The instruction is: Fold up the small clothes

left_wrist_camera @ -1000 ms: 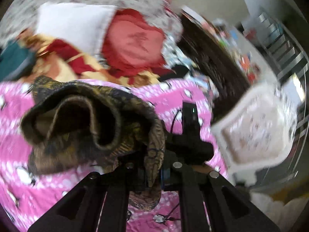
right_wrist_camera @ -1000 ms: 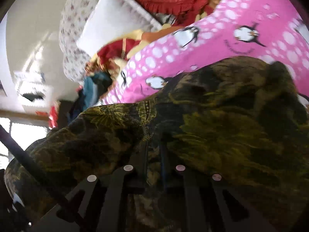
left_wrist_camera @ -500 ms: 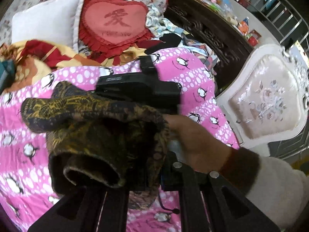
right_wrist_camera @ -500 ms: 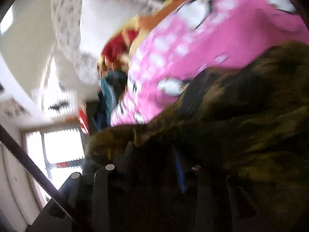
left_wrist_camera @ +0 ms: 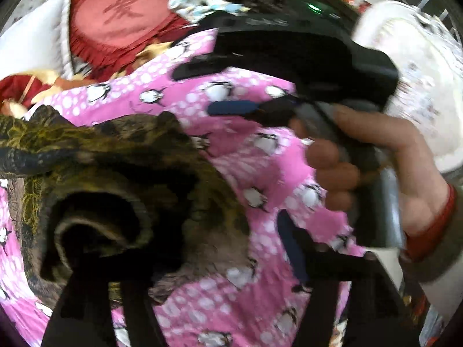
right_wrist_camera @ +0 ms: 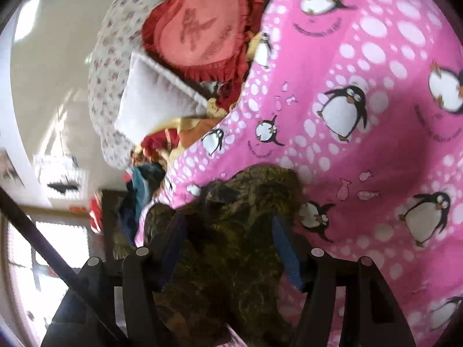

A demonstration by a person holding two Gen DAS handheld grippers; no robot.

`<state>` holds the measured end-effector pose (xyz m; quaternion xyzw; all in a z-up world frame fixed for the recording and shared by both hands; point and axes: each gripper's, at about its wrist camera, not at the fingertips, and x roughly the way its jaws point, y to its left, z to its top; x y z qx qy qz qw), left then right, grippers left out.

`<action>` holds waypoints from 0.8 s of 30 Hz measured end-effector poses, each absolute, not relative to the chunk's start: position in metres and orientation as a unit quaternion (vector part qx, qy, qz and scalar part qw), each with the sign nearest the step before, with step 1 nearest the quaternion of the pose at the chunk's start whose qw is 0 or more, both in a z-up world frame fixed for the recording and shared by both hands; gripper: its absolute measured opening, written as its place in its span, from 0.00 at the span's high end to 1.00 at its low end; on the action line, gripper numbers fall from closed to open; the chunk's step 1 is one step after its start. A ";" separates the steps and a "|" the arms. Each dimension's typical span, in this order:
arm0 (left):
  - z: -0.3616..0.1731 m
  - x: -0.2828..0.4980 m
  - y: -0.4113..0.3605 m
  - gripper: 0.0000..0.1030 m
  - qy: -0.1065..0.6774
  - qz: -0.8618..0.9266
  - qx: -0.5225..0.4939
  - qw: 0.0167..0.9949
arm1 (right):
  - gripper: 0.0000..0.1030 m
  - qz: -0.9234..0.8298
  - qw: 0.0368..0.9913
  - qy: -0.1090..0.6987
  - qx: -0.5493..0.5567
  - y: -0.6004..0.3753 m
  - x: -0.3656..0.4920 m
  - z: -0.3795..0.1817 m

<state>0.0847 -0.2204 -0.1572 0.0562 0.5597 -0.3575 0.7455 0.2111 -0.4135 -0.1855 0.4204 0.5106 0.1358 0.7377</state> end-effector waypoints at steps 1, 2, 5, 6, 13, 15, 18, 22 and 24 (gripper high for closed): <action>-0.153 0.078 -0.216 0.30 0.559 -0.366 0.059 0.741 | 0.31 0.151 0.743 0.509 0.408 -0.408 0.211 -0.179; -0.148 0.070 -0.209 0.30 0.558 -0.375 0.064 0.738 | 0.30 0.168 0.748 0.508 0.392 -0.404 0.207 -0.173; -0.141 0.049 -0.180 0.30 0.559 -0.381 0.066 0.733 | 0.22 0.218 0.771 0.512 0.310 -0.370 0.198 -0.150; -0.141 0.048 -0.174 0.30 0.564 -0.378 0.051 0.733 | 0.20 0.233 0.777 0.514 0.279 -0.354 0.194 -0.143; -0.155 0.070 -0.177 0.30 0.554 -0.365 -0.001 0.748 | 0.20 0.226 0.786 0.536 0.208 -0.318 0.199 -0.137; -0.152 0.068 -0.172 0.30 0.551 -0.369 -0.013 0.749 | 0.20 0.224 0.793 0.532 0.194 -0.319 0.203 -0.128; -0.144 0.053 -0.147 0.29 0.552 -0.365 -0.028 0.749 | 0.17 0.238 0.803 0.528 0.144 -0.310 0.201 -0.114; -0.144 0.039 -0.095 0.29 0.568 -0.324 -0.025 0.756 | 0.16 0.253 0.802 0.536 0.074 -0.284 0.180 -0.113; -0.149 0.043 -0.065 0.29 0.580 -0.290 -0.033 0.761 | 0.15 0.269 0.806 0.526 0.044 -0.272 0.164 -0.111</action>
